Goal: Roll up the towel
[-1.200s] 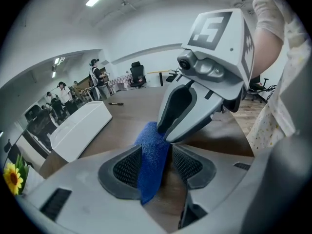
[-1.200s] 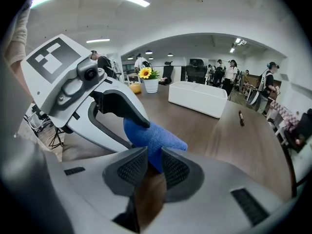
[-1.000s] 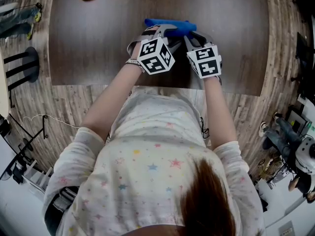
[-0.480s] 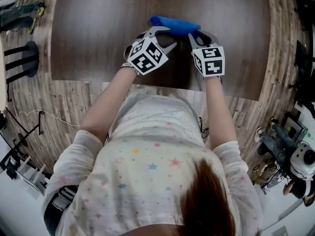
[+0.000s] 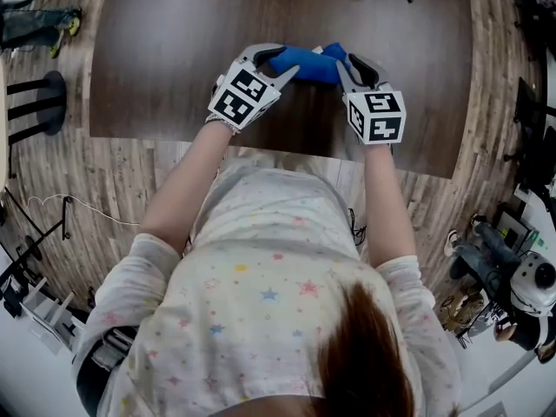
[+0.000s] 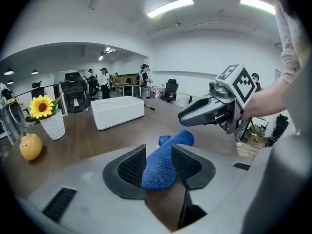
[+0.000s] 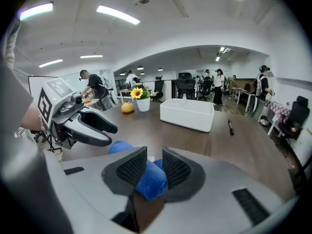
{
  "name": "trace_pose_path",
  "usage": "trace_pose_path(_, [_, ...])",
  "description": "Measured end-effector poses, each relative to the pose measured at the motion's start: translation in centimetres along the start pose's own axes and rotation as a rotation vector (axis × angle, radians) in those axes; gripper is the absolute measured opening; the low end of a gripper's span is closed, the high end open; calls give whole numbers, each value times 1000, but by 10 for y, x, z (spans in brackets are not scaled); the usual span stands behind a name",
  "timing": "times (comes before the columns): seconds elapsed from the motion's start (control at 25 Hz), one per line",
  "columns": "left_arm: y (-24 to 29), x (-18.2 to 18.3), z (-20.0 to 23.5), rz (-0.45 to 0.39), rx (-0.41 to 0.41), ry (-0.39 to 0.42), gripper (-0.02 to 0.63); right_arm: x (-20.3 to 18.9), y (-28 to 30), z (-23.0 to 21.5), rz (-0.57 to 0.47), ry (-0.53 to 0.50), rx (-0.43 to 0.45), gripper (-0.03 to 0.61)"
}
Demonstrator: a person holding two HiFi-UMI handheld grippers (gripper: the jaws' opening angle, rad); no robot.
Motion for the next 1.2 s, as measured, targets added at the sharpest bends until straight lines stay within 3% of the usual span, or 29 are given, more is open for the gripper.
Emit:
trace_pose_path(0.52, [-38, 61, -2, -243, 111, 7, 34, 56, -55, 5, -204, -28, -57, 25])
trace_pose_path(0.76, [-67, 98, -6, -366, 143, 16, 23, 97, -88, 12, -325, -62, -78, 5])
trace_pose_path(0.92, [-84, 118, -9, -406, 186, 70, 20, 121, -106, 17, -385, -95, -86, 2])
trace_pose_path(1.2, [-116, 150, -15, -503, 259, 86, 18, 154, -136, 25, -488, -122, -86, 0])
Point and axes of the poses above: the fingertips, and each gripper's own axes: y forward along the fingers, z to its left, x out of its top, the point moved 4 cm from there along -y, backward along the fingers, and after that the axes turned 13 degrees about -z, right-handed, at the moved point
